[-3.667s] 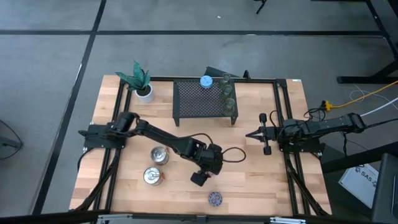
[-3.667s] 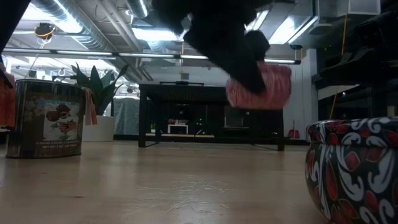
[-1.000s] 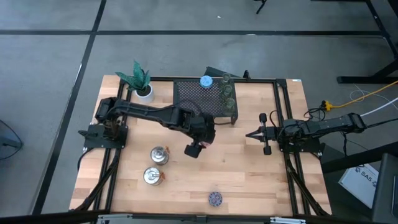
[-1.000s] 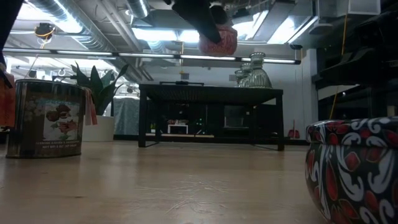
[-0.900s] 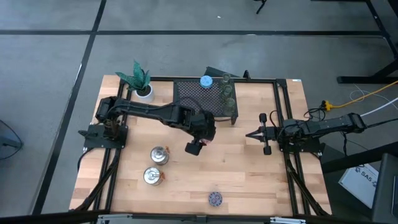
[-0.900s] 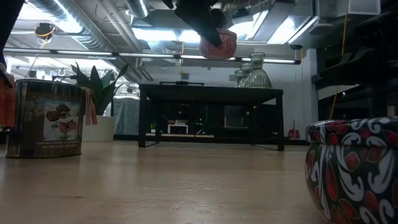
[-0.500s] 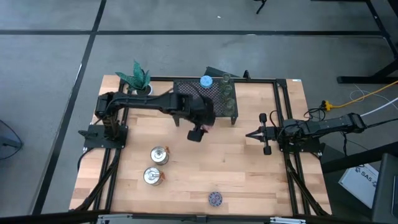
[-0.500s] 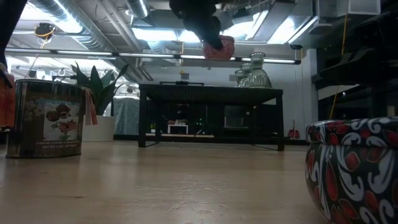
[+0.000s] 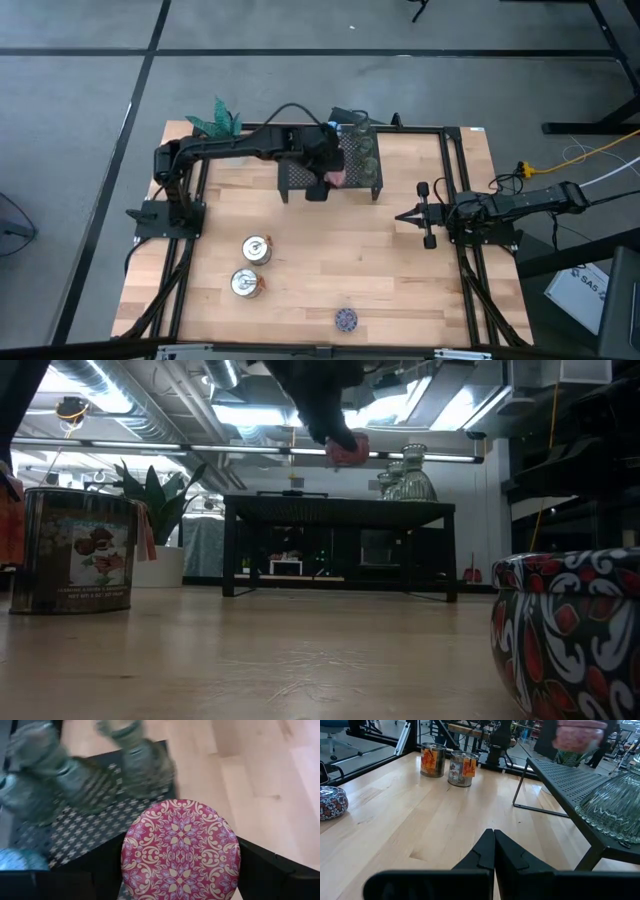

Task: Pick & Place candle stick holders
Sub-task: Put the pink scented candle on the shelf

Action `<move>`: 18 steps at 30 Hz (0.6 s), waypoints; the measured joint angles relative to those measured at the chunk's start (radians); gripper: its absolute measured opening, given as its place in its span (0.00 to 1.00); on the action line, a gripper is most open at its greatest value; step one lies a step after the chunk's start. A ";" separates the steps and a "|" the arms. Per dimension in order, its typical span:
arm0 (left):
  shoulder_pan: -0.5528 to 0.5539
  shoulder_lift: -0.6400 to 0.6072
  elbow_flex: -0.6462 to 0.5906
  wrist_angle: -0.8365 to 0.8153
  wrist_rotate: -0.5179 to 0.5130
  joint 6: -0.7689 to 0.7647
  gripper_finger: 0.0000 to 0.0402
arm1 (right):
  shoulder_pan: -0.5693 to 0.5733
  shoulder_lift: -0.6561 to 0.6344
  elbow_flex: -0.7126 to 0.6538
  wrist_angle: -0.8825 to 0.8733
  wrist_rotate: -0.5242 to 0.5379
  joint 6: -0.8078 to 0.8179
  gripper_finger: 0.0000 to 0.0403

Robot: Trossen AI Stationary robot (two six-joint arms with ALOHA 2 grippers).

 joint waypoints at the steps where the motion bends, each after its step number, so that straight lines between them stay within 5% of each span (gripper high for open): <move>1: 0.010 0.000 0.000 0.000 -0.001 -0.004 0.74 | 0.000 0.000 0.000 0.000 0.000 0.000 0.01; 18: 0.111 0.029 0.001 0.086 -0.071 -0.277 0.74 | 0.000 0.000 0.000 0.000 0.000 0.000 0.01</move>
